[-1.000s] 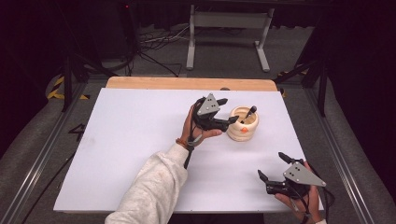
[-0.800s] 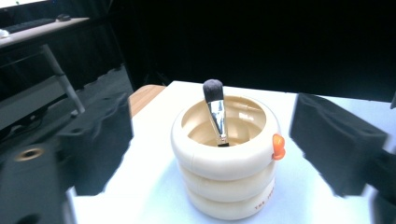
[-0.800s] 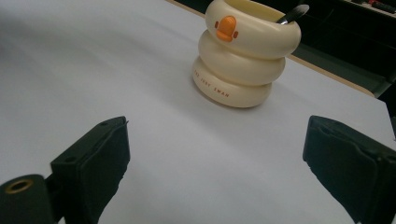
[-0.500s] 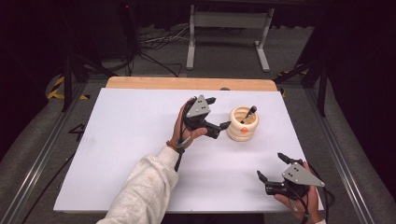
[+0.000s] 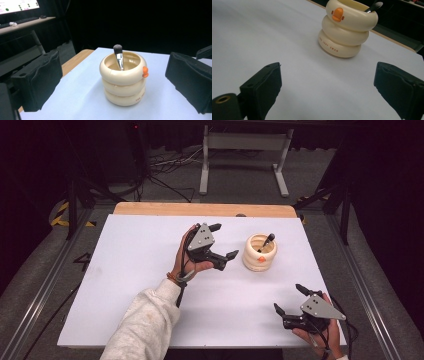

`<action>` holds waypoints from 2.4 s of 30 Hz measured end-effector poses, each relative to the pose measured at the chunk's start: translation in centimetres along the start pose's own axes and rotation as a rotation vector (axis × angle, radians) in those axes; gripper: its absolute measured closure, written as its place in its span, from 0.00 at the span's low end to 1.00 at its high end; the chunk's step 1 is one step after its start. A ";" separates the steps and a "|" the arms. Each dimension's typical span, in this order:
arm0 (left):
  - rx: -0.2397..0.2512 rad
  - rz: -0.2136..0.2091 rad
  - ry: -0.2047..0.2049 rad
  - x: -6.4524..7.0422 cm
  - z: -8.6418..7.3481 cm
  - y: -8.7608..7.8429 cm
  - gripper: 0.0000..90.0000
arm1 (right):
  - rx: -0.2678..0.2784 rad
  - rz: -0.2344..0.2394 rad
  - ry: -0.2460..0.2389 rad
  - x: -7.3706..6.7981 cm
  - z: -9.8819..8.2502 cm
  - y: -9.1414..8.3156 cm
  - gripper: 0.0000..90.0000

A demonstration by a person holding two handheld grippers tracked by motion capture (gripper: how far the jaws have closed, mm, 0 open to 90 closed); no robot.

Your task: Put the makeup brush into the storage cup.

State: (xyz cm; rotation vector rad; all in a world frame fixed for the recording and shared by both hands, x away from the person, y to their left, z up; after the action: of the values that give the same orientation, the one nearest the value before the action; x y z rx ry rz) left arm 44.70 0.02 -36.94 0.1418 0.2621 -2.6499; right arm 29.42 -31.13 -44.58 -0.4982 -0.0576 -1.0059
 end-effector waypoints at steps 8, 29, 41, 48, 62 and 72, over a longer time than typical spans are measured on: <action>-0.005 0.000 0.011 -0.1 0.1 -2.1 0.02 | 0.002 -0.002 0.002 0.0 0.0 0.0 0.09; -0.055 0.039 0.066 0.0 -0.9 -6.8 0.01 | 0.015 -0.008 -0.002 -0.2 0.1 -0.2 0.10; -0.043 0.056 0.055 0.1 -1.6 -9.1 0.01 | 0.013 -0.008 -0.004 -0.2 0.1 -0.2 0.10; -0.063 0.094 0.074 0.0 -1.9 -10.5 0.02 | 0.010 -0.008 -0.005 -0.2 0.1 -0.1 0.10; -0.089 0.115 0.095 0.3 -2.5 -13.0 0.03 | 0.026 -0.014 -0.013 -0.4 0.3 -0.3 0.10; -0.099 0.140 0.102 0.8 -3.2 -15.1 0.03 | 0.032 -0.014 -0.018 -0.5 0.4 -0.4 0.10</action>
State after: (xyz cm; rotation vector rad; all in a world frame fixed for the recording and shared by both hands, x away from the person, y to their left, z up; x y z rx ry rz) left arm 37.17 13.52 -37.78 0.2546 0.4018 -2.4883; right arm 28.87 -30.73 -44.24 -0.4780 -0.0939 -1.0126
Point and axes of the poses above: each handheld gripper's, and its own axes: y roughly forward along the jaws, z roughly out of its top, x roughly to its right, the point moved 2 cm from there along y, roughly forward along the jaws, and after that the axes turned 1 degree about x, right-handed, at the moved point
